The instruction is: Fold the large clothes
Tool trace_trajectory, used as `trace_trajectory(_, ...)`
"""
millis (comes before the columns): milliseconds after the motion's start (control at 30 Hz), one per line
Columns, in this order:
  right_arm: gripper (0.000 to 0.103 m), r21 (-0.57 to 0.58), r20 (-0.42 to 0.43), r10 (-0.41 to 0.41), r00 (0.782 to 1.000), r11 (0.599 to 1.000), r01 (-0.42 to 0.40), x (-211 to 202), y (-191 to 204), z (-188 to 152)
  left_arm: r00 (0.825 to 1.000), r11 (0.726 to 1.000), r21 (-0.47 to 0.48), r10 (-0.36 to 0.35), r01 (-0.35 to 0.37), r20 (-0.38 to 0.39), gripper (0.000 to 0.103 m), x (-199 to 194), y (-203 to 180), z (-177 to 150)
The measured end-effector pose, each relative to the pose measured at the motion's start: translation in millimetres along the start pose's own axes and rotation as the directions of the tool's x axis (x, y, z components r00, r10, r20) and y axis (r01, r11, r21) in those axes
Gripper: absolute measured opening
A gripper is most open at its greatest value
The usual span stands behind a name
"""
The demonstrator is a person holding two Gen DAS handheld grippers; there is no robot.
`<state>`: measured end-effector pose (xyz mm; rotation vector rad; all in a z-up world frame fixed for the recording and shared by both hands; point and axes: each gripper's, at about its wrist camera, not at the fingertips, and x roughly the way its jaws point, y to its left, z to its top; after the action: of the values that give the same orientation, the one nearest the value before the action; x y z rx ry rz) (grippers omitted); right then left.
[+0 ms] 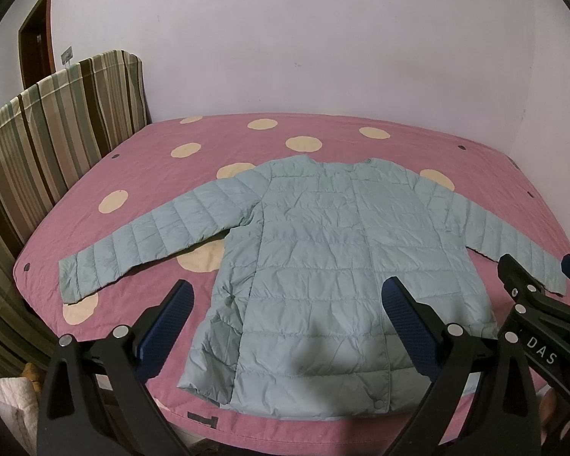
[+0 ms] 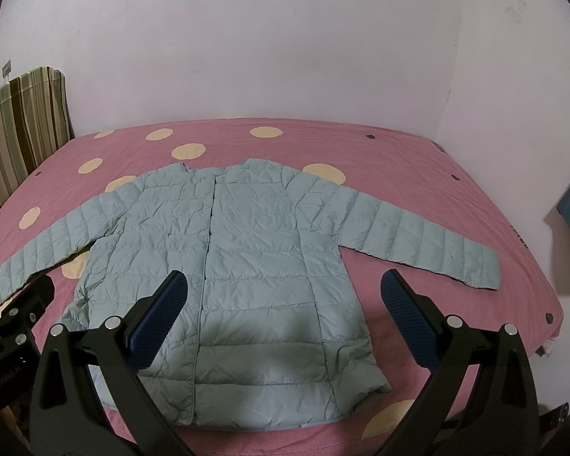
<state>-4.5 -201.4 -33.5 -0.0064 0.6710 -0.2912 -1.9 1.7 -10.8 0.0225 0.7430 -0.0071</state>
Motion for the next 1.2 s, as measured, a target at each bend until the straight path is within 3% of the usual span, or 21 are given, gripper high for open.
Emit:
trace_trajectory(800, 0.101, 0.002, -0.01, -0.002, 1.0, 1.0, 0.002, 5, 2, -4, 1.0, 1.0, 0.0, -0.004, 0.004, -0.014, 0.098, 9, -2, -8)
trace_trajectory(1067, 0.101, 0.025, -0.047, 0.006, 0.999, 1.0, -0.005, 29, 1, -2, 0.999, 0.999, -0.039, -0.015, 0.014, -0.038, 0.098, 31, 13, -4)
trace_trajectory(1200, 0.101, 0.086, -0.07, 0.042, 0.997, 0.996, -0.036, 45, -18, -1, 0.998, 0.997, -0.071, 0.034, -0.037, -0.047, 0.099, 54, 35, -2)
